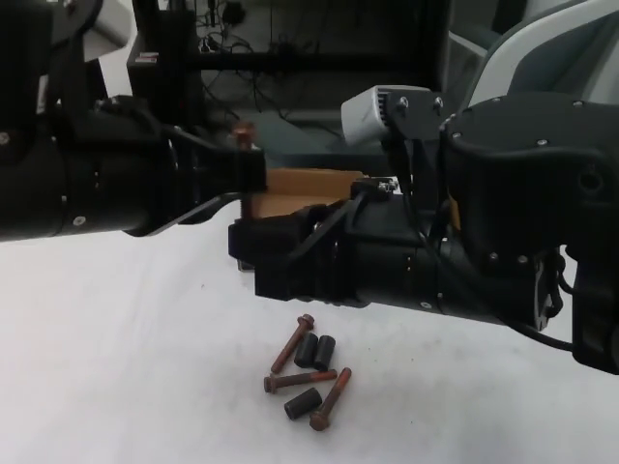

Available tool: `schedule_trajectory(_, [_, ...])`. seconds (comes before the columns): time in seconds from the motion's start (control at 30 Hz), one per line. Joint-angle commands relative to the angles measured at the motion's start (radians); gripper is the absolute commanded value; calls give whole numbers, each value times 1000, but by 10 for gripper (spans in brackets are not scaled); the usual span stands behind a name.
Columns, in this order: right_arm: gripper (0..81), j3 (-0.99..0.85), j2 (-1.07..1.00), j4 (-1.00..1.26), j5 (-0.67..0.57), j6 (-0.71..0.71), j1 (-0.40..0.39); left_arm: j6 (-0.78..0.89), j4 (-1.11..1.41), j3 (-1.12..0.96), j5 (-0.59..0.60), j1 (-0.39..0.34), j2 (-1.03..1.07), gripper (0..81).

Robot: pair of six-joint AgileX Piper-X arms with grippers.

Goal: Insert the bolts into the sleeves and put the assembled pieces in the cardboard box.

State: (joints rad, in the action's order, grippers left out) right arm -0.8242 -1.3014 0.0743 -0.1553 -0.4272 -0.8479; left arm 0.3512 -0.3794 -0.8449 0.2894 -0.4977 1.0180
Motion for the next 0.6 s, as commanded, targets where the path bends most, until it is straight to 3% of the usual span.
schedule_trajectory(0.0, [4,-13,9,4,22,7,5,-13,7,-8,-100,6,-28,17])
schedule_trajectory(0.1, [4,-13,9,4,22,7,5,11,33,-8,-165,6,-47,17])
schedule_trajectory(0.27, [4,-13,9,4,22,7,5,63,17,-6,-175,-7,-65,17])
schedule_trajectory(0.57, [4,-13,9,4,22,7,5,95,117,29,-228,-147,-65,17])
